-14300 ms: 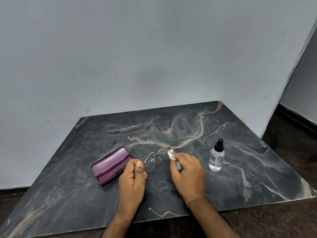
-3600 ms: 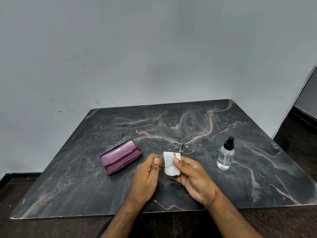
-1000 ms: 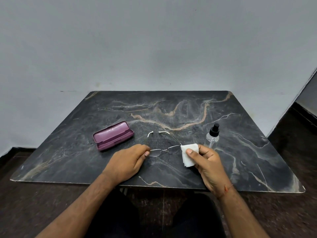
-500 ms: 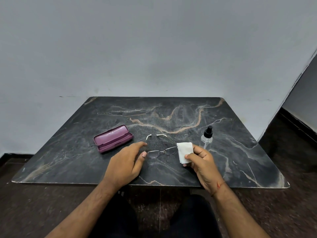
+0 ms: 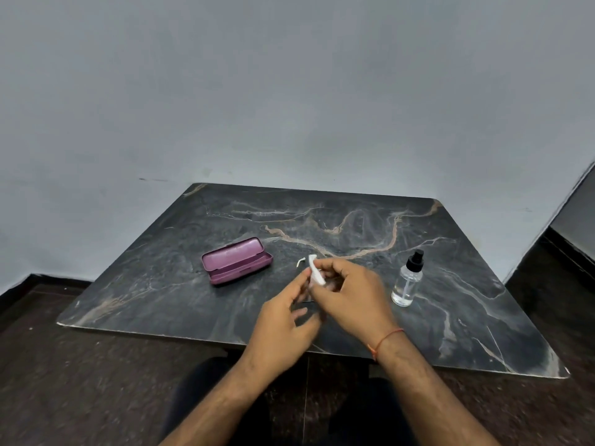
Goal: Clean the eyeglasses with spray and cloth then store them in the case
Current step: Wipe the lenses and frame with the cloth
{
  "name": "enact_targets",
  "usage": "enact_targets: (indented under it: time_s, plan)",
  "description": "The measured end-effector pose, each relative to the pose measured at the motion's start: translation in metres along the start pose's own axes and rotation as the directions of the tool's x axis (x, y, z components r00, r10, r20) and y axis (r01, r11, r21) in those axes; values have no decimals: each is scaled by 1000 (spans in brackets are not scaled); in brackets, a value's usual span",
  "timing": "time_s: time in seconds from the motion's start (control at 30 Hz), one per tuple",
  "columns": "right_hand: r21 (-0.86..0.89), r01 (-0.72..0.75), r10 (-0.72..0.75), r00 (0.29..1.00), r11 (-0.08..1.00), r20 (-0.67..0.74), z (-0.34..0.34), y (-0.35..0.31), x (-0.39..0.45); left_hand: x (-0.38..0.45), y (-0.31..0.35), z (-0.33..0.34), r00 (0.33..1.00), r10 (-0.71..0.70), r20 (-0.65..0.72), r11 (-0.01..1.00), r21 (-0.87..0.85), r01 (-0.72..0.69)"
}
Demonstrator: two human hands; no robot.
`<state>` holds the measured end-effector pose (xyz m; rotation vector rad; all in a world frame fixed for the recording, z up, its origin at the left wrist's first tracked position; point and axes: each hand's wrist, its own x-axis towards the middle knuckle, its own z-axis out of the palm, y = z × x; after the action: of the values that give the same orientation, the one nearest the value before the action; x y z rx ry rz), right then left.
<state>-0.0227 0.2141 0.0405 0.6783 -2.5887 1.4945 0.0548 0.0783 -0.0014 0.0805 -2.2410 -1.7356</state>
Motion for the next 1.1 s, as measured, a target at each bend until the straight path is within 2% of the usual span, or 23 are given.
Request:
enact_targets:
  time_s: [0.07,0.2,0.43,0.53,0.7,0.83,1.1]
  plan:
    - [-21,48,-47,997,999,57,4,-11,-2,-1,6,-2,999,-52,4,980,-192,51]
    - [-44,101,-98,993,994,66,8,-23,-5,-2,11,-13,995,-99,-23,906,-415,80]
    - [-123,196,-189,980,973,67,17,-24,-2,-3,8,-31,976,-213,39,814,-545,200]
    - [-214,272,-259,962,938,89,22,-24,-1,-2,10,-37,969,-242,53,762,-608,224]
    - [-321,325,-323,945,890,61,33,-27,-1,-1,8,-44,962,-272,25,764,-602,232]
    - [-226,317,-321,947,921,20,42,-30,0,0,7,-50,953,-302,-25,775,-589,230]
    - [-118,287,-282,958,951,55,52,-34,8,4,9,-66,943,-325,-68,796,-558,234]
